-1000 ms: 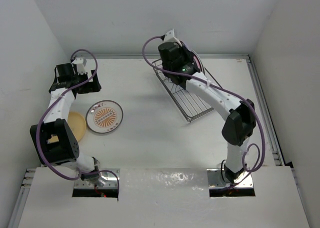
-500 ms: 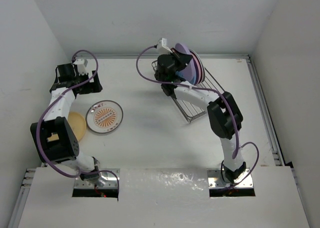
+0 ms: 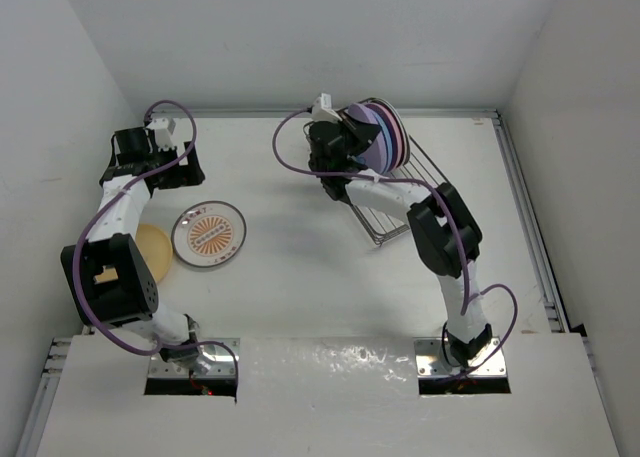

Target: Load the plates into the dish rack

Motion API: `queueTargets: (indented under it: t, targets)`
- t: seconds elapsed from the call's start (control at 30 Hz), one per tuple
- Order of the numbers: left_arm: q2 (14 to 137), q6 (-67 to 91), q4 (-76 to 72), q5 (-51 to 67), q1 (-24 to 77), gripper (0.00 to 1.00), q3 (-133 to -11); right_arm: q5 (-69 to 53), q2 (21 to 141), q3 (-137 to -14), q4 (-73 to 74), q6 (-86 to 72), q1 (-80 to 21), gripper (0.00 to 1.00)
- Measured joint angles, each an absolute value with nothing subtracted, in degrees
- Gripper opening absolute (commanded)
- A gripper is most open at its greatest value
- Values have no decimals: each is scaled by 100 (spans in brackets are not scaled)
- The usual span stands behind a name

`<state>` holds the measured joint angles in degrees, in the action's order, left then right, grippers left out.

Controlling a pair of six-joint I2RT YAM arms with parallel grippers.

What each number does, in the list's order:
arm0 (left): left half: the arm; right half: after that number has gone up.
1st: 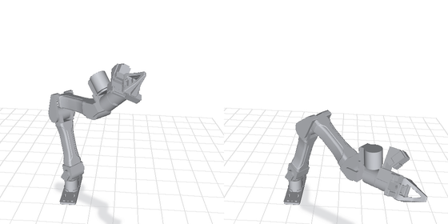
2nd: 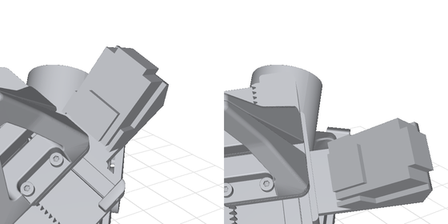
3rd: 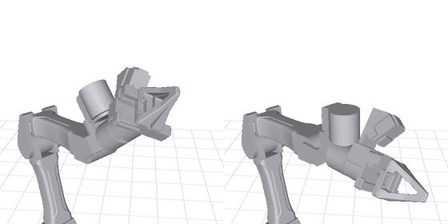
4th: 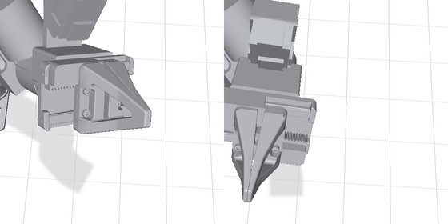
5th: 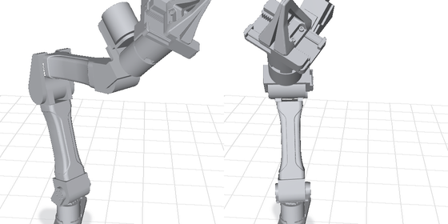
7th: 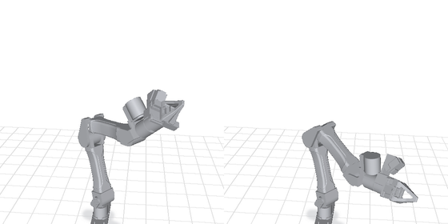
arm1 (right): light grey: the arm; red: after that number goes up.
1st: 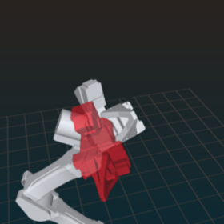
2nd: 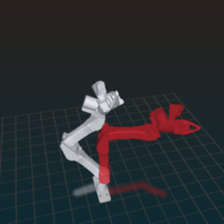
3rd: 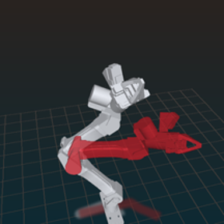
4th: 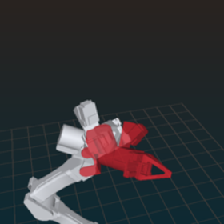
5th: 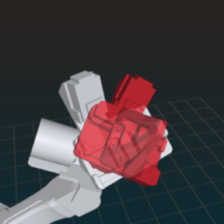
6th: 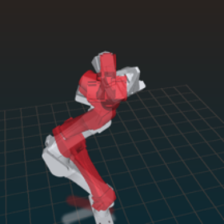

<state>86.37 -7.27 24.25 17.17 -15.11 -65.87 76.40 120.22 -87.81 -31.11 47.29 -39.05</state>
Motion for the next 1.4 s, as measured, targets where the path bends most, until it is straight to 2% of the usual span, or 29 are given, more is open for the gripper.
queueTargets:
  t: [0.33, 0.4, 0.47, 0.63, 0.87, 0.97, 1.0, 1.1, 1.23, 1.27, 1.4]
  targets:
    - [8637, -729, 2425, 1712, -1511, 97, -6584, 7273, 12206, -8901, -1406, 3138, -3822, 0]
    - [8637, -729, 2425, 1706, -1511, 97, -6584, 7157, 12206, -9008, -1131, 2803, -3758, 14]
    - [8637, -729, 2425, 1706, -1511, 97, -6584, 7087, 12204, -9056, -917, 2574, -3730, 23]
    - [8637, -729, 2425, 1704, -1511, 97, -6584, 6928, 12197, -9056, -497, 2335, -3688, 25]
    - [8637, -727, 2425, 1702, -1511, 98, -6584, 6858, 11983, -9056, -333, 2410, -3798, 36]
    - [8637, -727, 2458, 1667, -1553, 98, -6598, 6842, 11740, -9056, -281, 2502, -3988, 46]
    - [8637, -731, 2512, 1634, -1577, 98, -6622, 6838, 11636, -9056, -270, 2563, -4086, 54]
    - [8637, -760, 2729, 1566, -1776, 98, -6757, 6713, 11273, -9144, -102, 2635, -4407, 67]
    - [8639, -838, 3138, 1599, -2449, 97, -7067, 5339, 10820, -9776, 1000, 1914, -4670, 79]
    - [8639, -867, 3245, 1671, -2731, 96, -7133, 4394, 10571, -9939, 1365, 1575, -4665, 81]
    - [8639, -1015, 3616, 1815, -3743, 90, -7170, 2182, 10123, -10173, 1865, 923, -4560, 83]
